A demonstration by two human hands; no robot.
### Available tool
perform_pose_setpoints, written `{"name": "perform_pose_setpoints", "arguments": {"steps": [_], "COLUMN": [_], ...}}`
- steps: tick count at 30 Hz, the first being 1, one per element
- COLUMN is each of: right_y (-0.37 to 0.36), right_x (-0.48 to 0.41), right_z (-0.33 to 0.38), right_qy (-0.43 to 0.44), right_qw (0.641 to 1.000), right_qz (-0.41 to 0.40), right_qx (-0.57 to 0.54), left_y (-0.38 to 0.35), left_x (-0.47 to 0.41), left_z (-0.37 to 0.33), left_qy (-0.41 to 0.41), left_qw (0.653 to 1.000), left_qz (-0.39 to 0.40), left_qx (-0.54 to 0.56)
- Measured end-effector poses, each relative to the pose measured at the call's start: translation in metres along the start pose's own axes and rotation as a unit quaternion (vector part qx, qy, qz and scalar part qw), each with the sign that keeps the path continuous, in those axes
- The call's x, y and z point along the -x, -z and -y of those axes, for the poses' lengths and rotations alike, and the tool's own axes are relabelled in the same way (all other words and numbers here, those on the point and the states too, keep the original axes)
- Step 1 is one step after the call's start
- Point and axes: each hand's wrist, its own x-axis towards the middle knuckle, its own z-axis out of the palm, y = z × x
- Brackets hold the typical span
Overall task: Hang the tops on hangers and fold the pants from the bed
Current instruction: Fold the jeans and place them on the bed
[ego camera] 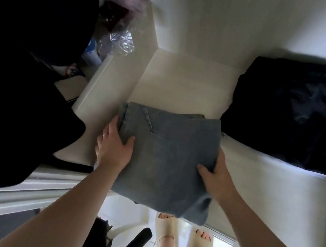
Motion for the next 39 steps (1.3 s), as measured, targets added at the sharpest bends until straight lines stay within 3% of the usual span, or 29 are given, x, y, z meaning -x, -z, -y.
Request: {"name": "perform_pose_setpoints", "arguments": {"steps": [3,5,10,14,20,29,39], "right_y": [-0.01,-0.017,-0.038,-0.051,-0.061,-0.062,-0.054], "right_x": [0.026,0.049,0.099,0.121,0.116,0.057,-0.055], "right_z": [-0.003,0.001,0.005,-0.005,-0.004,0.012,0.047], "right_qy": [0.041,0.082,0.207,0.204,0.181,0.195,0.202], "right_qw": [0.991,0.969,0.907,0.862,0.854,0.855,0.866], "right_qz": [-0.08,-0.103,-0.03,0.045,0.016,-0.055,-0.121], "right_qx": [0.1,0.211,0.365,0.463,0.488,0.478,0.442], "left_y": [-0.01,-0.014,-0.007,0.005,-0.014,-0.037,-0.061], "left_x": [0.03,0.05,0.091,0.102,0.108,0.054,-0.066], "left_z": [0.003,0.007,0.028,0.047,0.058,0.03,-0.037], "left_qy": [-0.088,-0.147,-0.184,-0.237,-0.238,-0.243,-0.296], "left_qw": [0.989,0.974,0.959,0.937,0.914,0.933,0.926], "left_qz": [-0.011,0.029,0.13,0.153,0.152,0.1,0.049], "left_qx": [-0.121,-0.168,-0.17,-0.206,-0.29,-0.246,-0.228]}}
